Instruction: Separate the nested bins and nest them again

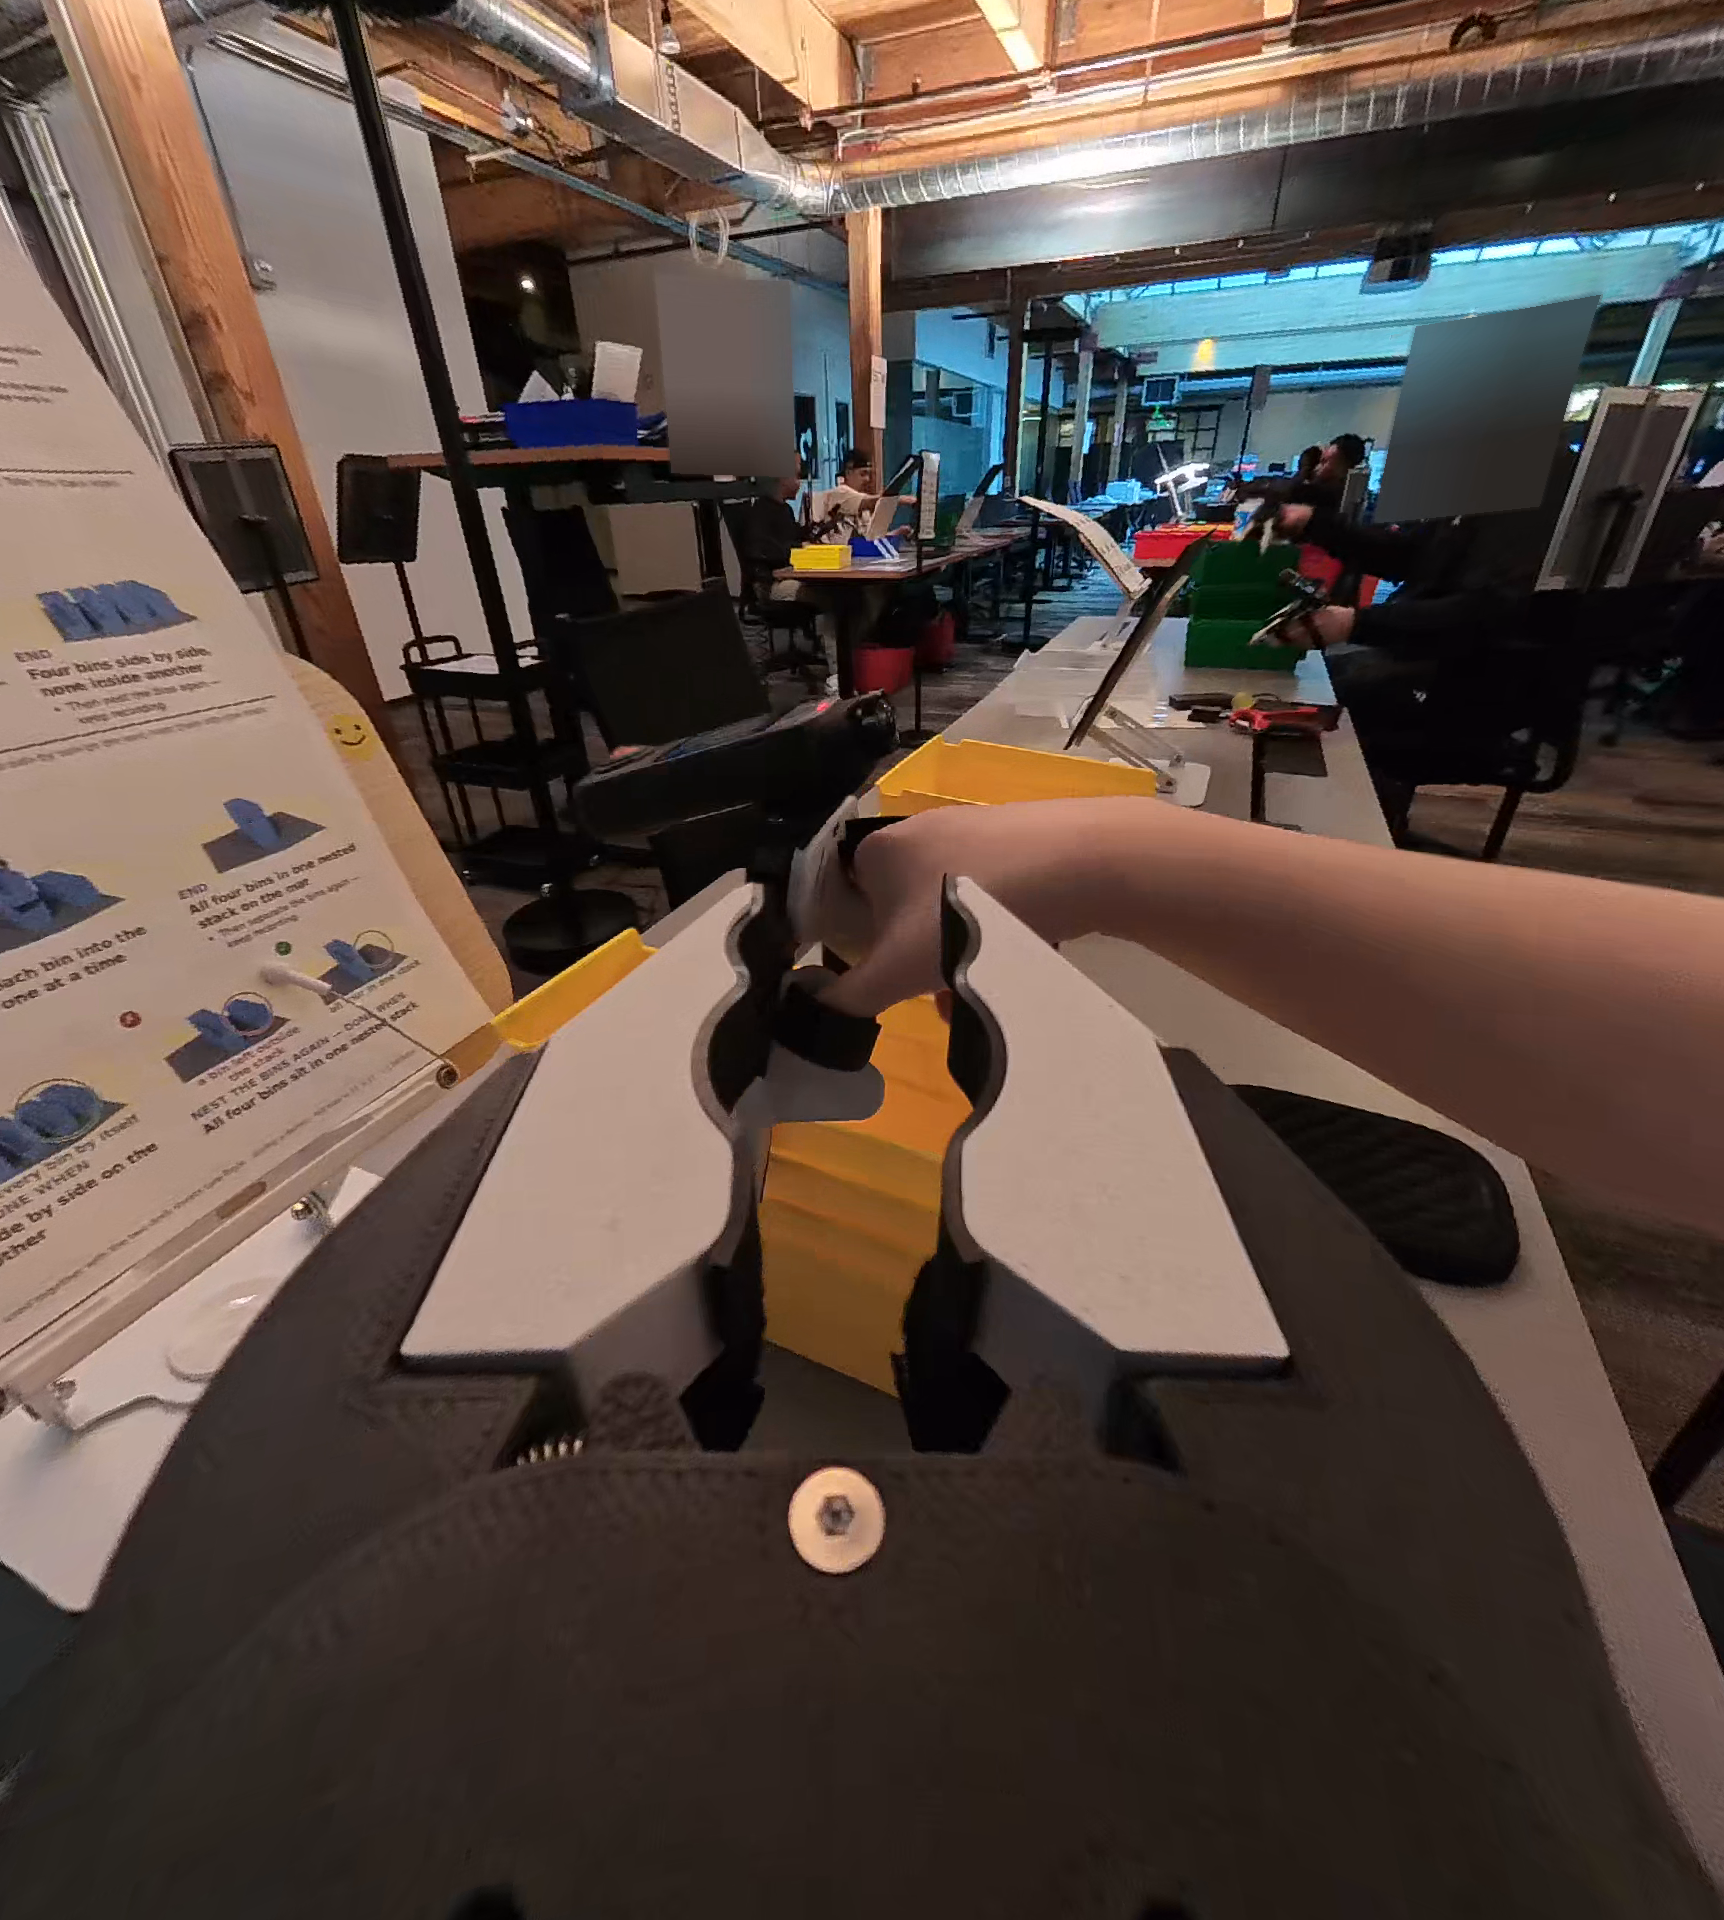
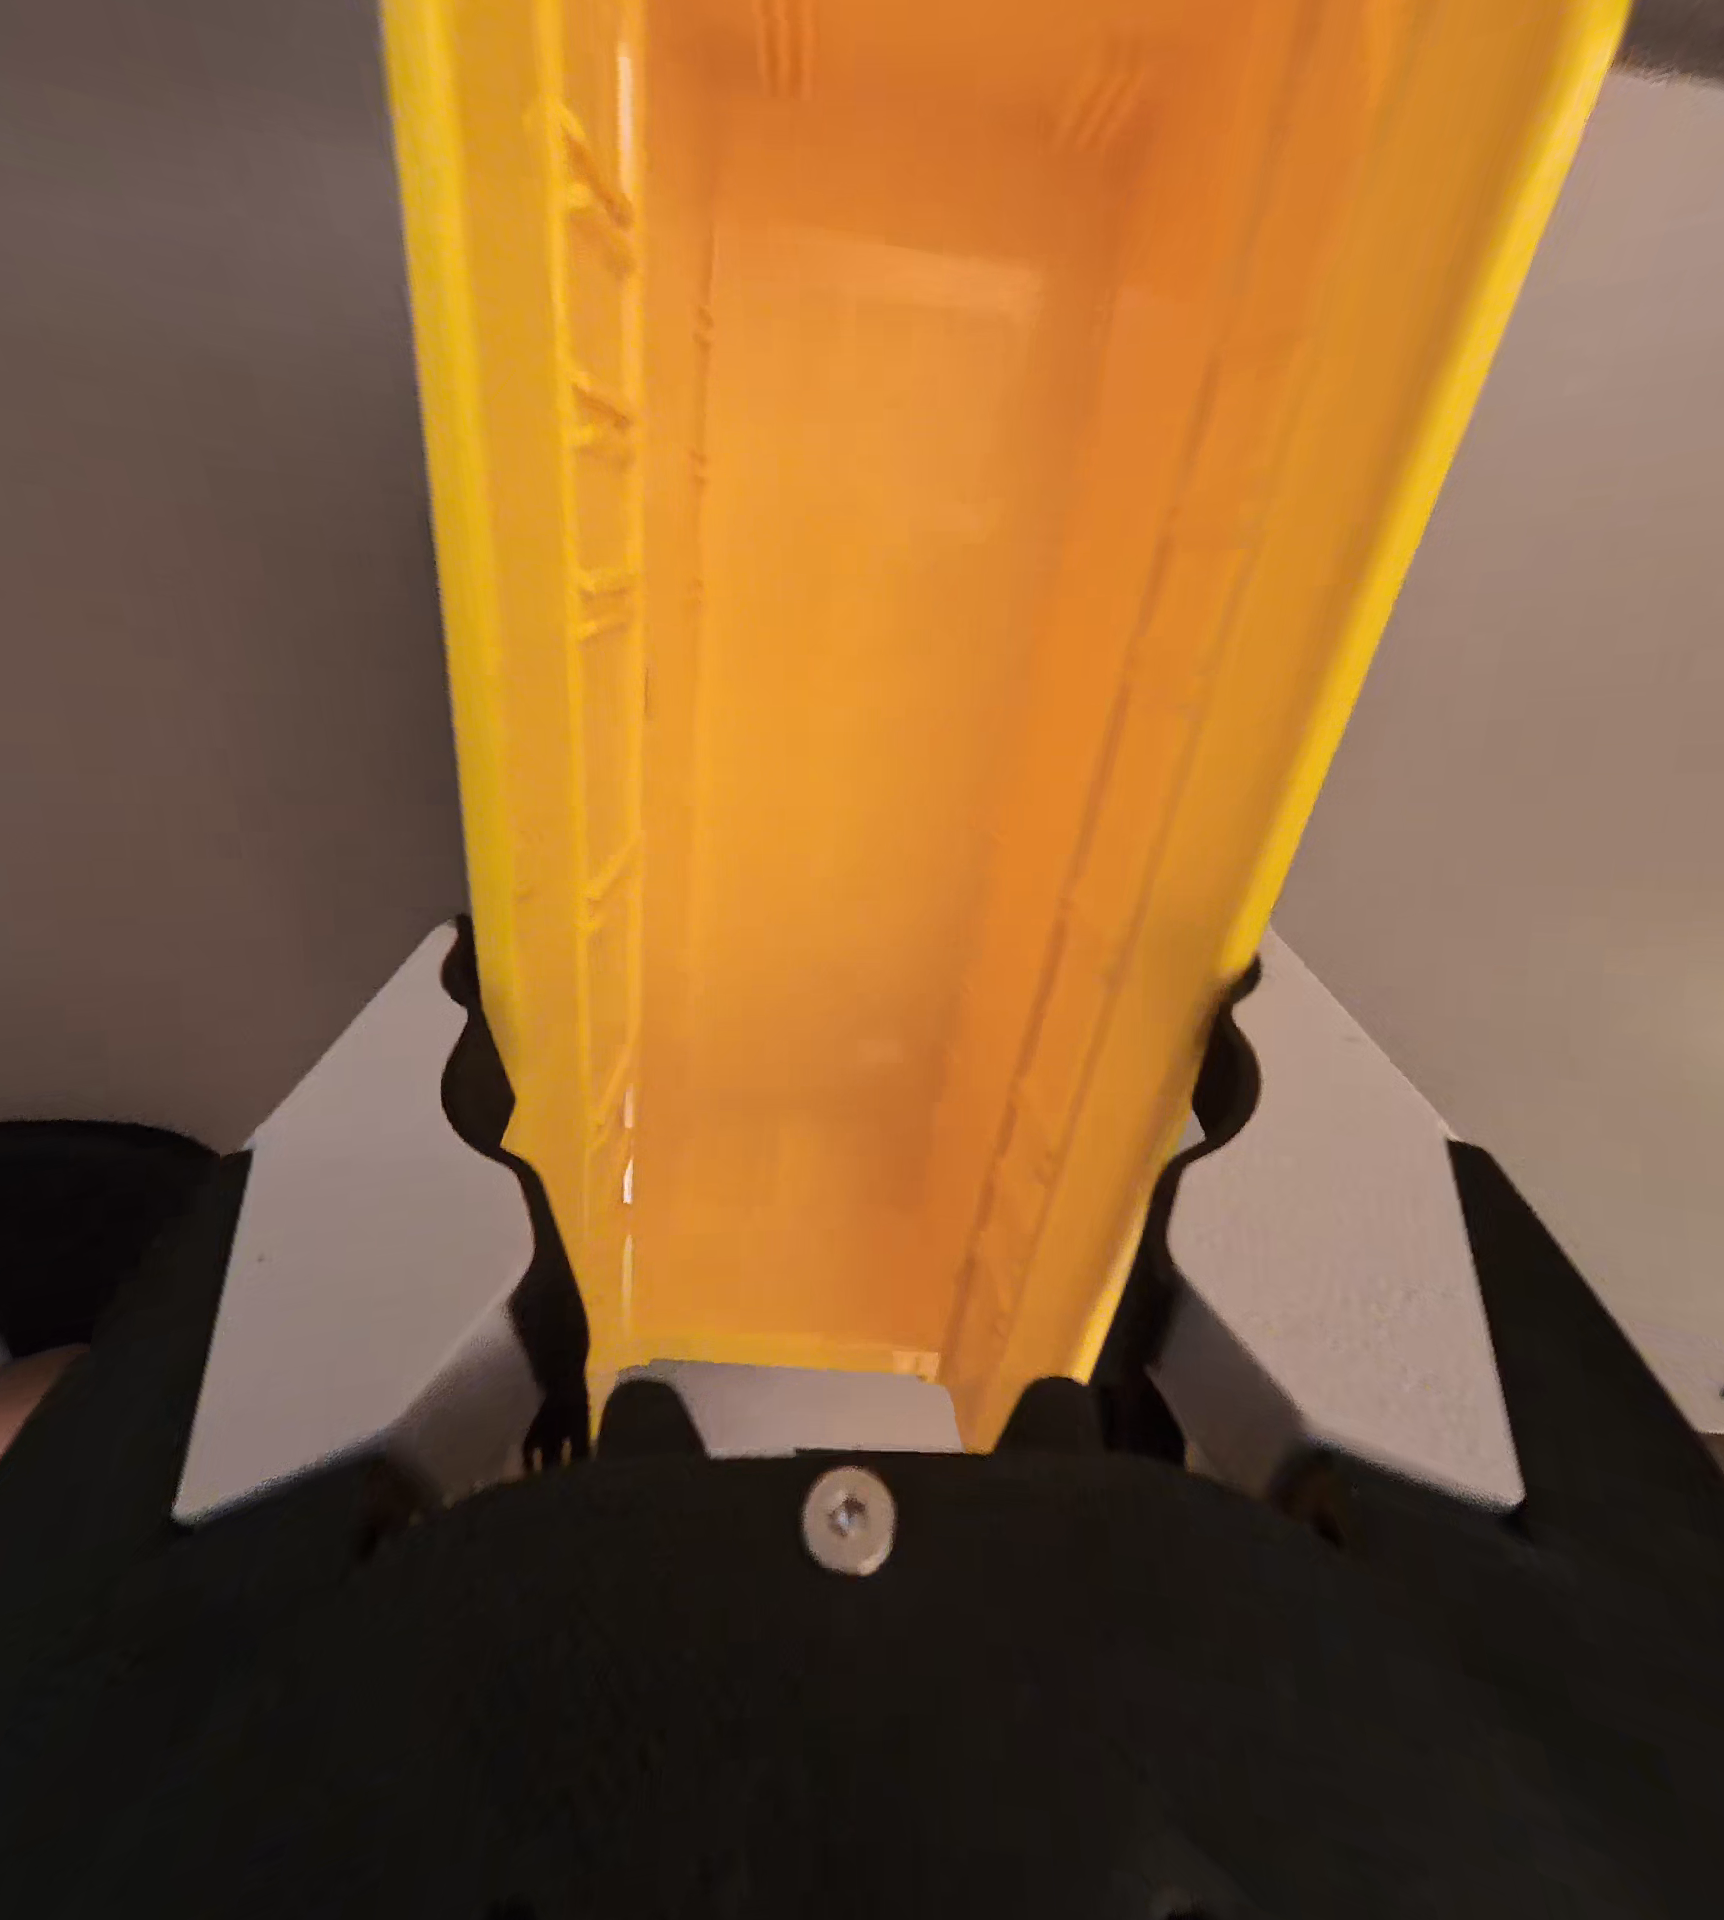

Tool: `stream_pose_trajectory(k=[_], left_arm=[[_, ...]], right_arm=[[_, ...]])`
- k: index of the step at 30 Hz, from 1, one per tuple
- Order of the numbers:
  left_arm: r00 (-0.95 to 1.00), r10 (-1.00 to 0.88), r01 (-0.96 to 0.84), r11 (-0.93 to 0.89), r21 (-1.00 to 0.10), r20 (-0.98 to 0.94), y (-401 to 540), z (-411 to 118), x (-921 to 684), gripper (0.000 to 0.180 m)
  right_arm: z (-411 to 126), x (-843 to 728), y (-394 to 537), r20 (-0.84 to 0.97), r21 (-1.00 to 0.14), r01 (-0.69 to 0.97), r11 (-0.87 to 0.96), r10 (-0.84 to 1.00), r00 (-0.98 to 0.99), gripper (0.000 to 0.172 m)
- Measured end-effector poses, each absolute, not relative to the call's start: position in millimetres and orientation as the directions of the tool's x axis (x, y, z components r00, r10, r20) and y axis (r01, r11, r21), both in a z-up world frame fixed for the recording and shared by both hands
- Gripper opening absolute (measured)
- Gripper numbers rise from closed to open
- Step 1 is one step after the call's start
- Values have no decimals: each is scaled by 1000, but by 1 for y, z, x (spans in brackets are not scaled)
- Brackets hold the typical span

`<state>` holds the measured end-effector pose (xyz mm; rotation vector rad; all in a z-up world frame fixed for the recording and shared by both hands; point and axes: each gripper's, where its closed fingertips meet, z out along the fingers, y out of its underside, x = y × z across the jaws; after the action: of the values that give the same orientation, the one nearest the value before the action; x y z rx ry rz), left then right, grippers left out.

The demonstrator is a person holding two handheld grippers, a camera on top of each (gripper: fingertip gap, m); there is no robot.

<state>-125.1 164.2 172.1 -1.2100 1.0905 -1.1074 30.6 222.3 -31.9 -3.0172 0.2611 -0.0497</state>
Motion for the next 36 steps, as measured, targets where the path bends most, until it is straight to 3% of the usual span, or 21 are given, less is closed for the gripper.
stream_pose_trajectory(k=[7, 15, 24, 36], left_arm=[[128, -992, 75, 20, -997, -10, 167, 177, -136, 30], [51, -998, 114, -42, -993, 48, 161, 181, -136, 28], [63, -998, 19, -21, -1000, 22, 157, 167, -122, 29], [28, -999, 16, -34, -999, 34, 150, 167, -118, 29]], right_arm=[[-28, 29, 222, 19, -112, -182, -977, -185, 983, 115], [-27, 29, 218, 10, -49, -225, -973, -226, 974, 113], [-24, 28, 217, 1, -56, -217, -975, -217, 976, 113], [18, 28, 224, -39, -161, -202, -966, -198, 979, 112]])
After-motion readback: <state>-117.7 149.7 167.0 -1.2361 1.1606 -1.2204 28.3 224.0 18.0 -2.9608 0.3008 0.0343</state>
